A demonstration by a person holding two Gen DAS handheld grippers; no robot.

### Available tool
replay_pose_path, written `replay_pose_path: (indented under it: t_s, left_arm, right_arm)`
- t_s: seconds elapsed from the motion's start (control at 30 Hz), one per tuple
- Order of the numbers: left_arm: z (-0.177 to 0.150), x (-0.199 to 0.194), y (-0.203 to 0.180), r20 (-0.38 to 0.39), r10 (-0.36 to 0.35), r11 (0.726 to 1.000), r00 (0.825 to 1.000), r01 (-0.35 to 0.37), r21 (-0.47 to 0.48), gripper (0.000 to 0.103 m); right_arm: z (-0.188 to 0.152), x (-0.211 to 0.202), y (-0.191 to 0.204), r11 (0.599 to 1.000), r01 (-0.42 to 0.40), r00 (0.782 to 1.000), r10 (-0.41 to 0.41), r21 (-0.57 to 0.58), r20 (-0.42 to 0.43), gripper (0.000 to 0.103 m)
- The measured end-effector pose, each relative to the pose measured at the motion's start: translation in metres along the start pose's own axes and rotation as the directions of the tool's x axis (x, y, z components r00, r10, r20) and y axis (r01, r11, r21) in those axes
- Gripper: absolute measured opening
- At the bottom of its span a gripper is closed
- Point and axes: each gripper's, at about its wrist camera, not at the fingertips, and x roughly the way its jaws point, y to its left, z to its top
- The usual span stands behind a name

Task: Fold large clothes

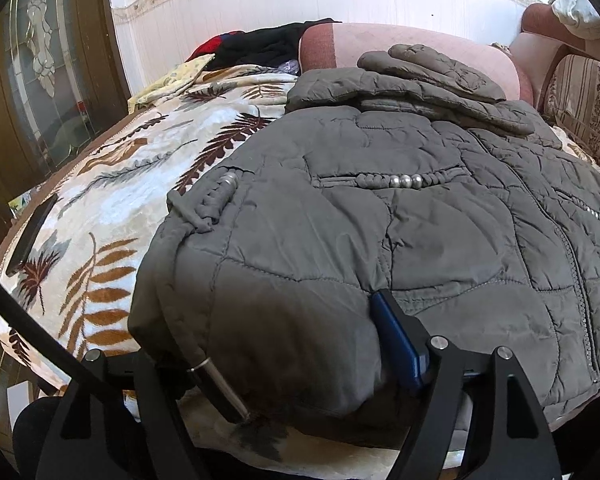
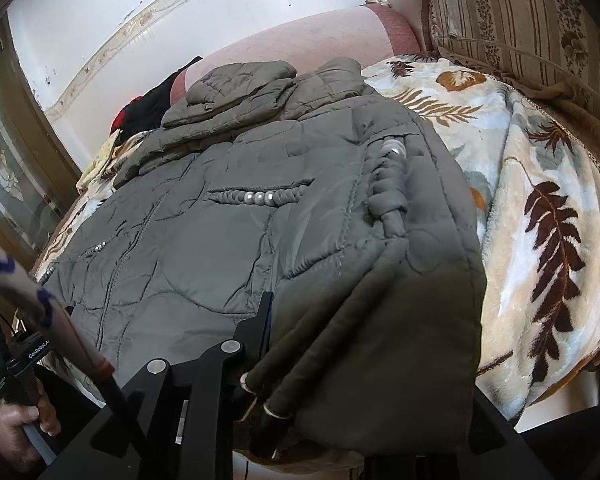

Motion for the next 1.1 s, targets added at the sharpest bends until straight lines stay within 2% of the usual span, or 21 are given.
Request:
replay_pose_path:
  t_s: [0.2, 0.3, 0.37, 0.47, 0.9, 1.1]
  left_arm:
    - [0.0, -0.001, 0.0, 0.004, 0.003, 1.0, 1.0, -0.003, 0.004, 0.074]
    - [0.0, -0.003, -0.001, 0.019, 0.005, 1.0, 1.0, -0.005, 0.016, 0.063]
    - [0.0, -0.006, -0.003, 0.033, 0.005, 0.999, 0.999, -0.006, 0.033, 0.051]
    - [-0.001, -0.009, -0.006, 0.046, 0.004, 0.999, 0.999, -0.007, 0.051, 0.042]
    - [0.0, -0.014, -0.01, 0.066, -0.008, 0.998, 0.998, 0.003, 0.069, 0.026]
    - [0.003, -0.025, -0.008, 0.099, -0.026, 0.998, 0.995, 0.02, 0.066, 0.019]
  right_arm:
    - [0.001, -0.005, 0.0, 1.0, -0.02, 0.999, 0.02, 0.004, 0.026, 0.025]
    - [0.002, -0.009, 0.004, 1.0, -0.014, 0.999, 0.015, -0.019, 0.051, 0.022]
    - [0.002, -0.011, 0.006, 1.0, -0.009, 0.998, 0.01, -0.029, 0.058, 0.02]
    - [0.003, -0.01, 0.008, 0.999, 0.003, 0.998, -0.001, -0.044, 0.055, 0.02]
    - [0.004, -0.009, 0.005, 0.999, -0.002, 0.999, 0.004, -0.035, 0.048, 0.02]
    - [0.007, -0.025, 0.006, 0.999, -0.028, 0.992, 0.033, -0.045, 0.121, 0.015]
